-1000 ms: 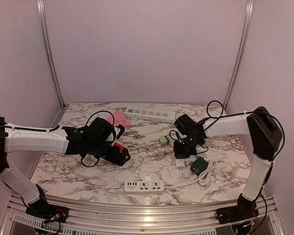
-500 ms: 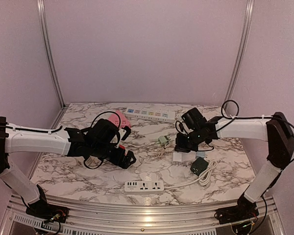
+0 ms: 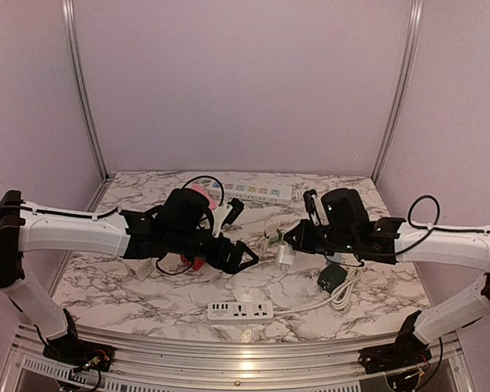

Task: Insert the plug
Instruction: Pass from the right arm to the left

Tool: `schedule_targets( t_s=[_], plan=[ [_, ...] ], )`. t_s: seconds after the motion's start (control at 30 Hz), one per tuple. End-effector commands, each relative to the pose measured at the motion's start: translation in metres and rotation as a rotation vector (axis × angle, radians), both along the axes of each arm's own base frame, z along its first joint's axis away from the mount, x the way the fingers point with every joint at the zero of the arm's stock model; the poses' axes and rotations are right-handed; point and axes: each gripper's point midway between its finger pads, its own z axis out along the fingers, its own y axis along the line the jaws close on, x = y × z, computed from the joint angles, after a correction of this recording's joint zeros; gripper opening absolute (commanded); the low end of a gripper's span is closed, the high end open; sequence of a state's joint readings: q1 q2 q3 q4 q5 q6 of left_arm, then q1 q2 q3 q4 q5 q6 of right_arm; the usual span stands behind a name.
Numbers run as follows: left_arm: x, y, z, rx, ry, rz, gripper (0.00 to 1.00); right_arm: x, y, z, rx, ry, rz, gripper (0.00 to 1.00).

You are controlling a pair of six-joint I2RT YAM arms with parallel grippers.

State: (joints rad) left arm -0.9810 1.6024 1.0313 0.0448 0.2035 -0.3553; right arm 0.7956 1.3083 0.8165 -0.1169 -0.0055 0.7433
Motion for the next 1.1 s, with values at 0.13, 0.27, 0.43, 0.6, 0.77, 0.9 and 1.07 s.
schedule_targets(
  t_s=[0.13,0.27,0.43,0.6,0.77,0.9,1.07],
  plan=[
    [-0.011,-0.038,0.030,-0.169,0.035,-0.122,0.99,-0.011,0.028,0.051,0.098,-0.181,-0.001,0.00],
    [-0.018,-0.046,0.029,-0.175,0.055,-0.154,0.96,-0.019,0.039,0.056,0.116,-0.192,0.026,0.00],
    [-0.018,-0.050,0.029,-0.177,0.056,-0.160,0.89,-0.025,0.049,0.063,0.120,-0.208,0.057,0.00],
    [-0.017,-0.051,0.028,-0.177,0.053,-0.165,0.83,-0.030,0.052,0.065,0.128,-0.211,0.077,0.00],
    [-0.018,-0.053,0.025,-0.176,0.061,-0.174,0.74,-0.037,0.056,0.069,0.154,-0.223,0.107,0.00],
    [-0.020,-0.055,0.023,-0.180,0.073,-0.191,0.57,-0.043,0.058,0.068,0.153,-0.225,0.119,0.00],
    [-0.022,-0.057,0.021,-0.187,0.078,-0.199,0.31,-0.044,0.056,0.067,0.155,-0.225,0.121,0.00]
  ],
)
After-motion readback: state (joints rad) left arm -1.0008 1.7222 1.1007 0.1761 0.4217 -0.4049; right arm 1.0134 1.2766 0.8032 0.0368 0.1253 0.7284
